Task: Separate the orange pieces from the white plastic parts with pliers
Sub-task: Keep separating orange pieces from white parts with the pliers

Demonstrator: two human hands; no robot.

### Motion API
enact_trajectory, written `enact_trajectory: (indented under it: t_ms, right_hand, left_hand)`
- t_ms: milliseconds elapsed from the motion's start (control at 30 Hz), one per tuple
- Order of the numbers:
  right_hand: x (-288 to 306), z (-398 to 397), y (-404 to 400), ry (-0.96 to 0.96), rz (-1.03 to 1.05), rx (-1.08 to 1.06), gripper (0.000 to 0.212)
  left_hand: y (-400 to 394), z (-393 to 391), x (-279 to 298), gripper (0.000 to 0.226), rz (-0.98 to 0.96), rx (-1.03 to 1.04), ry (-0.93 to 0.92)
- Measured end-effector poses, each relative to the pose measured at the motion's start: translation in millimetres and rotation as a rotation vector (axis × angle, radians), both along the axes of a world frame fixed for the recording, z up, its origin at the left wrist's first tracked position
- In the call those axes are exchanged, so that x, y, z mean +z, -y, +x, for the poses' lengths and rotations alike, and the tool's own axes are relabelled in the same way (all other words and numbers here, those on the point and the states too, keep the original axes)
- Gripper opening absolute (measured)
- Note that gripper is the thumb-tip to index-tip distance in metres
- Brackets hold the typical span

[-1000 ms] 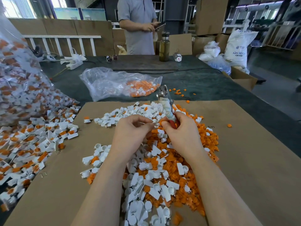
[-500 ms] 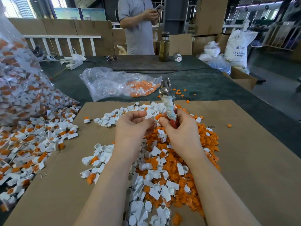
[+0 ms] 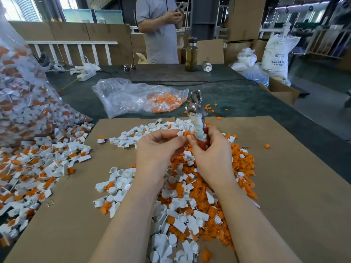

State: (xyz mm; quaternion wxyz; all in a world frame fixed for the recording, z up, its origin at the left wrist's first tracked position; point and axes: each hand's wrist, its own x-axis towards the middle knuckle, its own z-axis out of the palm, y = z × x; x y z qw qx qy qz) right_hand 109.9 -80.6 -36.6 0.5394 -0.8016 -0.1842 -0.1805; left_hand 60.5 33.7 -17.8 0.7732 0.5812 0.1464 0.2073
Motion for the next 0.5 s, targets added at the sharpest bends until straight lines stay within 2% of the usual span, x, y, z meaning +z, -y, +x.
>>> enact_trajectory:
  t_ms: [133, 500]
  right_hand:
    - [-0.2, -1.5, -0.8, 0.003, 0.013, -0.001, 0.014]
    - [1.5, 0.2, 1.9, 0.003, -0.033, 0.007, 0.015]
  left_hand:
    - [0.7, -0.2, 0.1, 0.015, 0.029, 0.014, 0.026]
    - [-0.9, 0.6, 1.5, 0.017, 0.361, 0.063, 0.004]
